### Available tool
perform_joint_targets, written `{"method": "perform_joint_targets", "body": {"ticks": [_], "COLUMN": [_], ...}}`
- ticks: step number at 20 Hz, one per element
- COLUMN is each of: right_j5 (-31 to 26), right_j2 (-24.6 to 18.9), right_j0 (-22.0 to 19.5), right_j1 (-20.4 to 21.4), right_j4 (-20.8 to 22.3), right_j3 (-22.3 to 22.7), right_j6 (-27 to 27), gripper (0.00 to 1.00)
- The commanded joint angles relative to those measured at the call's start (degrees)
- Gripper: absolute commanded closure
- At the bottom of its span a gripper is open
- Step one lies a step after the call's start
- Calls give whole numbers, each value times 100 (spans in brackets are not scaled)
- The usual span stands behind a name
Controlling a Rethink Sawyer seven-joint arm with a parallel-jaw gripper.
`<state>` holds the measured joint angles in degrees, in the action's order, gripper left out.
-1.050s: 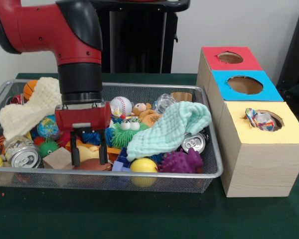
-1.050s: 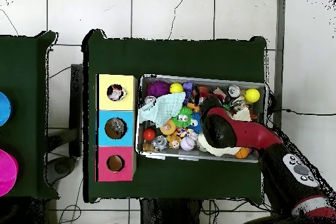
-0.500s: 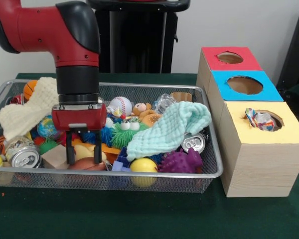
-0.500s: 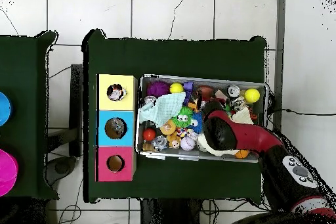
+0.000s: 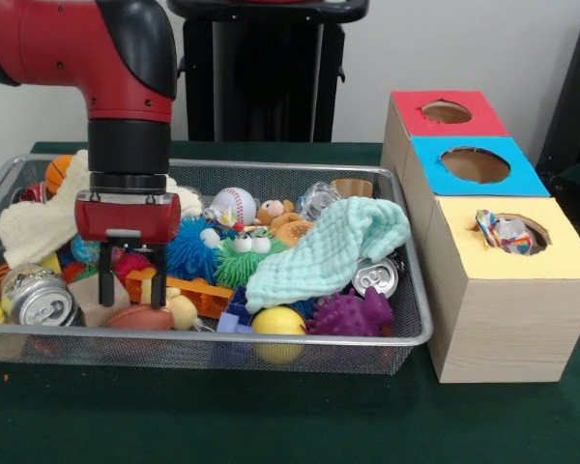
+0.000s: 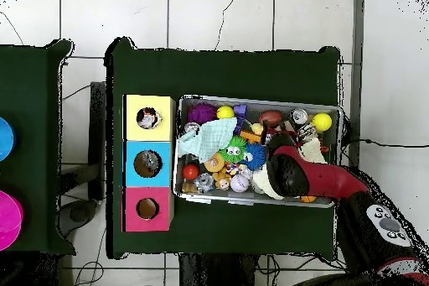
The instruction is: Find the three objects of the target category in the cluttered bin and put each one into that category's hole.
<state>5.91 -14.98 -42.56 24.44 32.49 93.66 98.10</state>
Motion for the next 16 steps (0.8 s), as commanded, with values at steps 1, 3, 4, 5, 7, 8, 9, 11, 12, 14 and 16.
{"method": "perform_joint_targets", "body": {"ticks": [1, 3, 4, 5, 7, 8, 9, 11, 12, 14, 16], "right_j5": [-468, -241, -161, -119, -85, -124, -194, -338, -406, -471, -590], "right_j2": [776, 1029, 1161, 1245, 1370, 1336, 1327, 1303, 1328, 1499, 1833], "right_j0": [171, 310, 391, 448, 506, 422, 404, 307, 282, 321, 529], "right_j1": [-252, -370, -409, -428, -505, -591, -648, -868, -978, -1205, -1331], "right_j4": [-62, -98, -123, -147, -185, -162, -189, -229, -254, -321, -512], "right_j3": [-443, -564, -612, -631, -684, -731, -738, -862, -933, -1116, -1224], "right_j6": [529, 615, 653, 682, 706, 667, 668, 633, 621, 628, 738], "gripper": [0, 0, 0, 0, 0, 0, 0, 0, 0, 0, 0]}}
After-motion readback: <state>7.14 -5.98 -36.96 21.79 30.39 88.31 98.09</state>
